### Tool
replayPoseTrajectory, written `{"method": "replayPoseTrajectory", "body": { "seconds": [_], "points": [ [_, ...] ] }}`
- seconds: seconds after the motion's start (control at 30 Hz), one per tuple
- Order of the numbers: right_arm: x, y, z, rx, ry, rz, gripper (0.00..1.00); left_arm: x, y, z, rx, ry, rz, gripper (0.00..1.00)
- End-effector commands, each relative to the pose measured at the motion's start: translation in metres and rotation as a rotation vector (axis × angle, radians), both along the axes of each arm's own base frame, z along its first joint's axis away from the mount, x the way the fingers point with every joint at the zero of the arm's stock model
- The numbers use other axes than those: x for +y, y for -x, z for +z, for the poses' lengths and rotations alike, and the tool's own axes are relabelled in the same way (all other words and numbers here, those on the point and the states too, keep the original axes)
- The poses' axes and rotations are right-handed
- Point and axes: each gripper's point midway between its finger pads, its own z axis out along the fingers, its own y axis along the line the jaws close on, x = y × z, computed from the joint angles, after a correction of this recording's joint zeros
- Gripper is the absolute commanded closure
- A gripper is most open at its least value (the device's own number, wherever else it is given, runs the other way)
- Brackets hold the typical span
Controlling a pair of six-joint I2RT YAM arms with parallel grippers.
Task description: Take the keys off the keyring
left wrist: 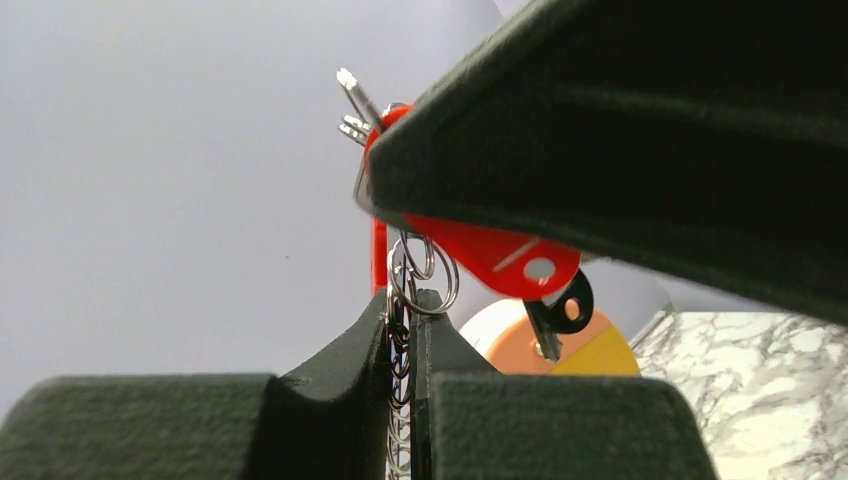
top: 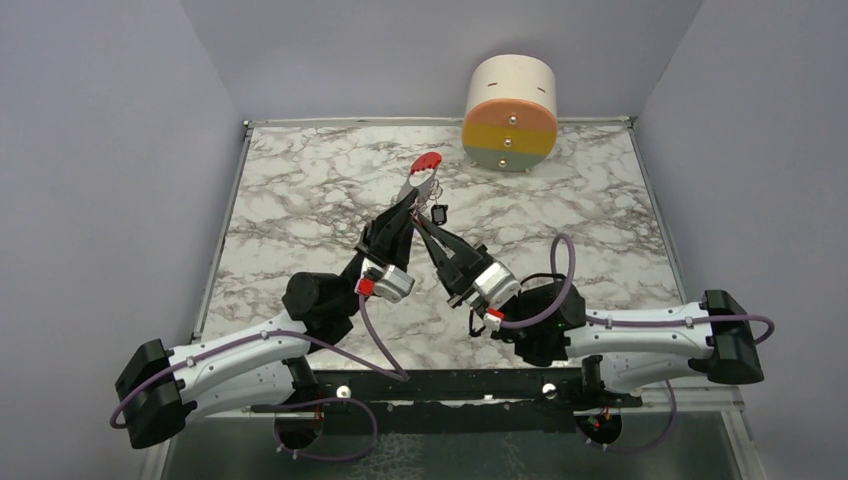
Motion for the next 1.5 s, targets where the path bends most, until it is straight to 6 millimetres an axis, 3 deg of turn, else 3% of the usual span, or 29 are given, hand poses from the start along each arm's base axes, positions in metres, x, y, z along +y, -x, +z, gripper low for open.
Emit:
{"method": "replayPoseTrajectory", "body": {
  "seconds": [0.0,0.3,0.63,0.77,1.17,1.47],
  "points": [
    [-0.002,0.023,0.033,-0.056,-0.036,0.102,0.99,0.006,0.001,-0.004,-0.032,-0.039,0.028,1.00],
    [-0.032,0.026,0.074,-0.127,-0.131,0.061,0.99,0.006,0.009,-0.016,-0.048,-0.069,0.006,1.00],
    [-0.077,0.029,0.102,-0.153,-0.201,0.022,0.99,0.006,0.004,-0.026,-0.036,-0.095,0.032,1.00],
    [-0.087,0.029,0.106,-0.158,-0.199,0.011,0.99,0.011,0.001,-0.026,-0.033,-0.099,0.065,1.00],
    [-0.088,0.013,0.107,-0.185,-0.095,-0.154,0.99,0.021,-0.013,-0.032,0.003,-0.129,0.169,1.00],
    [-0.110,0.010,0.112,-0.200,-0.117,-0.214,0.99,0.027,-0.028,-0.035,0.033,-0.145,0.265,0.99]
  ]
}}
